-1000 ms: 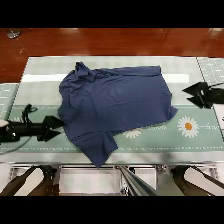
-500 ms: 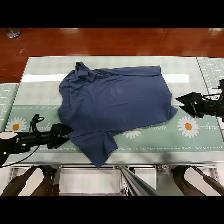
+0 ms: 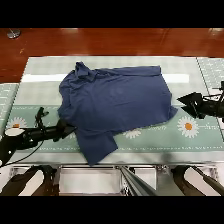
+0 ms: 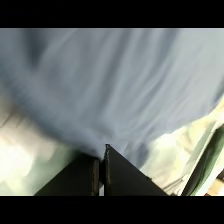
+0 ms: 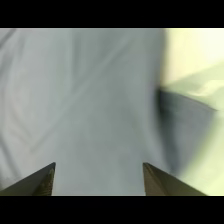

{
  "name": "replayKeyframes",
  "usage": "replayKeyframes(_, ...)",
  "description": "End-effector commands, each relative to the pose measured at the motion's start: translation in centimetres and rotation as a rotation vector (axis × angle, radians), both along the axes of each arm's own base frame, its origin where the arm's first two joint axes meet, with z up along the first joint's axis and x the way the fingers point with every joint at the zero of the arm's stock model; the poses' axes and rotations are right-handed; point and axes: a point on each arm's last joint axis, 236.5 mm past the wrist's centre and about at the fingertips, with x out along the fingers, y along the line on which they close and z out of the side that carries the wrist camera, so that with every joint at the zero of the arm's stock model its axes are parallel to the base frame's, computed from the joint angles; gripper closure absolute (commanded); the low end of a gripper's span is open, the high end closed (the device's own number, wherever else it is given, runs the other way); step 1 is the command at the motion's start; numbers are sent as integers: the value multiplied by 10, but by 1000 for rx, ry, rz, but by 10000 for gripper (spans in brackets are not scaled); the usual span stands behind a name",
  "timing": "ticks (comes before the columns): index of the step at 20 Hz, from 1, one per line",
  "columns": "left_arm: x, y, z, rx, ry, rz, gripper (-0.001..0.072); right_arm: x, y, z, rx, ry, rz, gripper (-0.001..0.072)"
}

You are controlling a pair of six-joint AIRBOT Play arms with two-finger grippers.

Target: Fold the shirts.

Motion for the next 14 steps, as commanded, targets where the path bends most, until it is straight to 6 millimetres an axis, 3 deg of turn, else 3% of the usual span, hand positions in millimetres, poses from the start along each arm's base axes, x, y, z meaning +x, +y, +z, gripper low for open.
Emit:
replayKeyframes(1, 32, 20, 33, -1, -108, 32, 682, -20, -28, -29, -119, 143, -59, 87)
replayKeyframes(5, 55, 66, 54, 38, -159, 126, 683, -42, -42, -45, -195, 249, -54, 87)
replayKeyframes(8, 48, 71, 47, 66, -137, 109, 682, -44, -38, -48, -173, 268, -44, 88)
replayKeyframes(11, 41, 69, 42, 80, -120, 79, 682, -58, -18, -63, -77, 346, 38, 88)
replayKeyframes(14, 39, 69, 40, 85, -115, 71, 683, -41, -11, -69, -4, 318, 6, 88)
